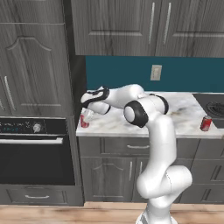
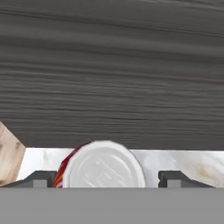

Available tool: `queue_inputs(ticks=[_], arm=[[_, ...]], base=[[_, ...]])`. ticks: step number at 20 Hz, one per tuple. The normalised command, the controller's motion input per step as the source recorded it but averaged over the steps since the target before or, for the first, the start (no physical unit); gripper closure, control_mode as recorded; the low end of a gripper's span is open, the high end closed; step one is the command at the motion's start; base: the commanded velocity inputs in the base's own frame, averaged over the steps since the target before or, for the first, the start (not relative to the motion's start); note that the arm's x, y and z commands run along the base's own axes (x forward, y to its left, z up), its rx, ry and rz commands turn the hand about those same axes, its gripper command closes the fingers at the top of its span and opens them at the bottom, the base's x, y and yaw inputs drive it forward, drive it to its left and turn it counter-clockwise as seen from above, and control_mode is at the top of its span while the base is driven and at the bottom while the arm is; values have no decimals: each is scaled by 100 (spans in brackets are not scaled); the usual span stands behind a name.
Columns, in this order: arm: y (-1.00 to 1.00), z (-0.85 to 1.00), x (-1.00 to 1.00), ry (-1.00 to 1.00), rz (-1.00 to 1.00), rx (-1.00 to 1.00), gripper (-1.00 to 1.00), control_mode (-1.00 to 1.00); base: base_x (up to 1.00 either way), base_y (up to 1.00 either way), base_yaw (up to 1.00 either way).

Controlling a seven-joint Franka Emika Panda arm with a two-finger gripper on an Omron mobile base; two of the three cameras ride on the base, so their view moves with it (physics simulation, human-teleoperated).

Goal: Four empty soda cans are scattered around the kitchen. Gather all the cans and cluster them next to the stove for recycling.

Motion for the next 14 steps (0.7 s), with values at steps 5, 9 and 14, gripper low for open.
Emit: queue_inputs(ticks=[5,9,14], arm=[[1,-7,1,0,0,0,100,-100],[0,-2,-6,0,0,0,100,-100],[-20,-5,-2,-1,0,0,100,-100]], base=[[0,0,0],[0,0,0],[0,0,0]])
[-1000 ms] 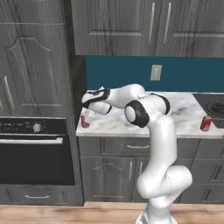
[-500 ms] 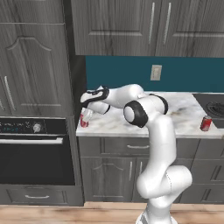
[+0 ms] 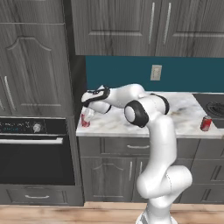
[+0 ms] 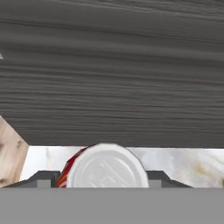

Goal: Four empty soda cans are scattered around the kitchen. Gather all the cans and cluster them next to the stove for recycling.

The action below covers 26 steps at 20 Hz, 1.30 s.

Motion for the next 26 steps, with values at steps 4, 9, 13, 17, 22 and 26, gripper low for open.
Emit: queue_inputs(ticks=[4,9,13,17,22,26], arm=[[-39,-6,0,-4,0,0,100,-100],[-50,-5,-3,-8,0,0,100,-100],[-39,0,-4,-10,0,0,100,-100],[-33,8,-8,-11,0,0,100,-100],[-27,18,-12,-9,-3,-1,100,-100],[-20,34,-6,-4,-7,-3,100,-100]], base=[[0,0,0],[0,0,0],[0,0,0],[0,0,0],[0,0,0],[0,0,0]])
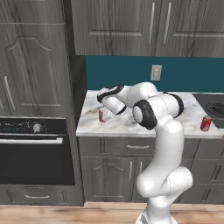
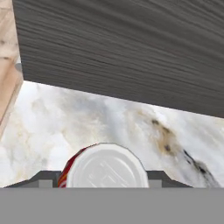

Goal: Four empty soda cans are scattered around the kitchen. Gather all the cans and cluster them next to the stove for recycling.

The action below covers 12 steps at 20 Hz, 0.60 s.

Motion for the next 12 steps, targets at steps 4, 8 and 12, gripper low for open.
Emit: queue_inputs(ticks=[4,8,12], arm=[[-11,40,-7,0,-11,-5,100,-100],[-3,37,-11,0,-12,-4,100,-100],[-6,35,-15,0,-13,-2,100,-100]], base=[[0,0,0],[0,0,0],[0,0,0]])
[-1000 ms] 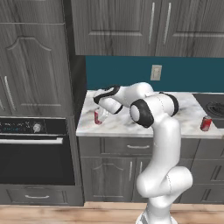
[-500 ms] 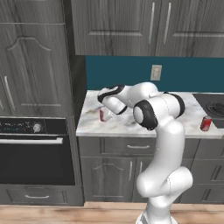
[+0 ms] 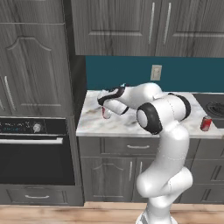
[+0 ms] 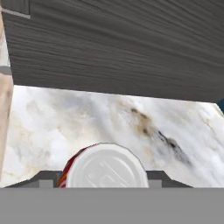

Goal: Four empty soda cans are scattered around the kitchen. Gather all the cans and cluster them next to the stove for recycling.

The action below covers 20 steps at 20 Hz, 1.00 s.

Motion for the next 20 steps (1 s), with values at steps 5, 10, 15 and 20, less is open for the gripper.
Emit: queue_inputs(ticks=[5,10,15,20], arm=[[-19,23,-27,0,-14,0,100,-100],[-28,10,-33,0,-17,0,100,-100],[-33,4,-23,-1,-18,0,100,-100],[-31,9,-10,0,-19,0,100,-100]], base=[[0,0,0],[0,0,0],[0,0,0],[0,0,0]])
